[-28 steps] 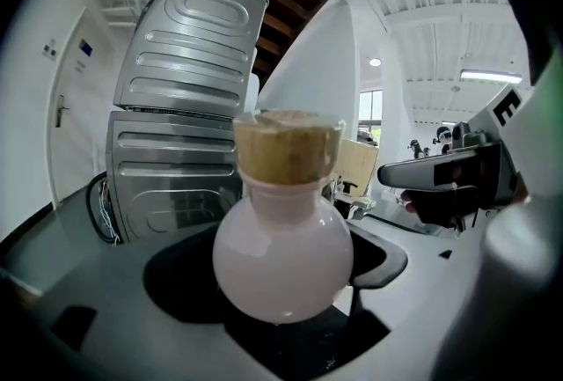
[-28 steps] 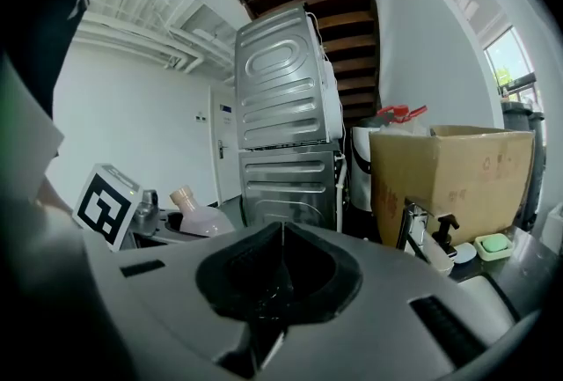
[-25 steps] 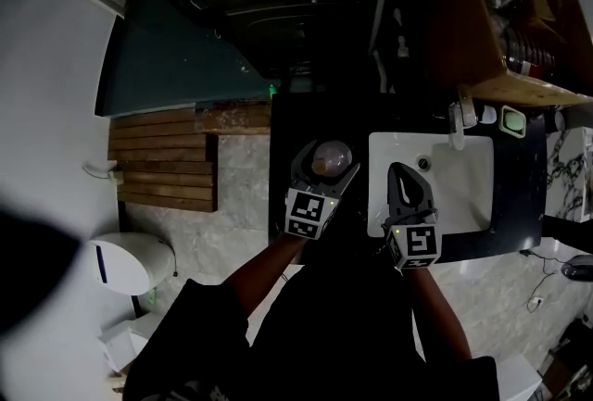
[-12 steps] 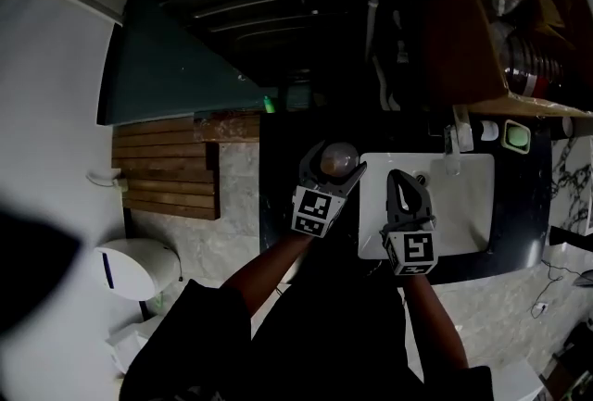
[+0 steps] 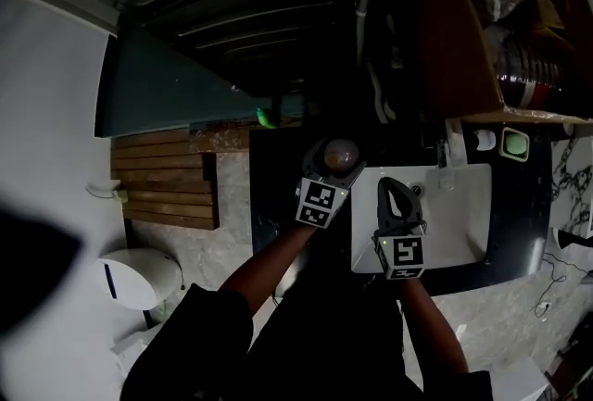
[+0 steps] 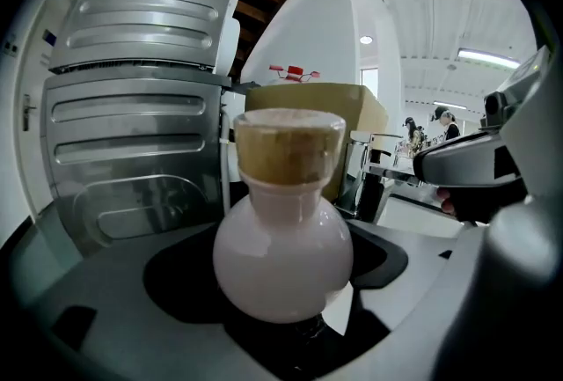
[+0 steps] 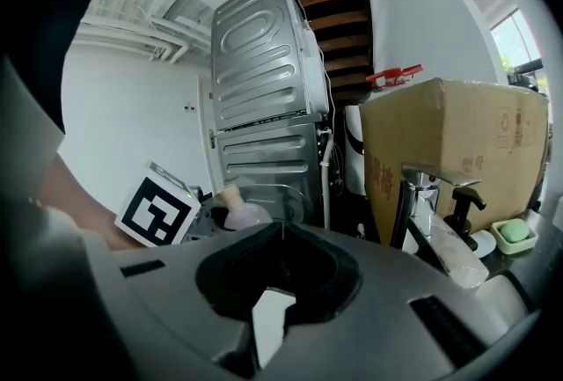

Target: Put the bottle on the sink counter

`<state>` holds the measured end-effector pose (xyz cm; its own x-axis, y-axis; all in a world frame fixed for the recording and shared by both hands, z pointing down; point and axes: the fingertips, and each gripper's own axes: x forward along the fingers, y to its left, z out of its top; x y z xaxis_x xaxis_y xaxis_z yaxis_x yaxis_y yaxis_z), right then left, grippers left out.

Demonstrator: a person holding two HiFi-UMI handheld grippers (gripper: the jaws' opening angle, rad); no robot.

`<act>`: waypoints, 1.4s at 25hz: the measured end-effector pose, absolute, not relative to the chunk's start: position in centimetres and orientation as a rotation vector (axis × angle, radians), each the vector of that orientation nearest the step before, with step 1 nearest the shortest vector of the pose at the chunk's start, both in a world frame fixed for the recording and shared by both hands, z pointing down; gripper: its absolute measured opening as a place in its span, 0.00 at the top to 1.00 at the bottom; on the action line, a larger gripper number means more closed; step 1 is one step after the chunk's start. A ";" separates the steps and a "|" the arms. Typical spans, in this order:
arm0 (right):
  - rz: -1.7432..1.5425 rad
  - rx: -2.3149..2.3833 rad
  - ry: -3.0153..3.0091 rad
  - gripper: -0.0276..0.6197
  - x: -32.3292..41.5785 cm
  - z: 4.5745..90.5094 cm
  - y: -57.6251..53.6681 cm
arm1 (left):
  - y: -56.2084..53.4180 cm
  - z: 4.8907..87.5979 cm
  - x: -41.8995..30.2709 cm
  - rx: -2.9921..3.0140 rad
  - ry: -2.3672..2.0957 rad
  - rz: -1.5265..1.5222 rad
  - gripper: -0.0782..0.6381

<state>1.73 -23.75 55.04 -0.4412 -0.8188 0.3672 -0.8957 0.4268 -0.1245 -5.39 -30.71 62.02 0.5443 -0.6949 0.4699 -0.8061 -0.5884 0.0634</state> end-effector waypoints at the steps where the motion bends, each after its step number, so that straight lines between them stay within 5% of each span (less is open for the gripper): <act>1: 0.439 1.500 -2.440 0.90 1.8 54.9 -24.1 | -30.9 62.4 -5.2 2.504 -1.248 0.599 0.35; 35: 0.515 1.595 -2.346 0.90 6.0 58.4 -22.4 | -32.6 69.4 -1.7 2.444 -1.136 0.969 0.35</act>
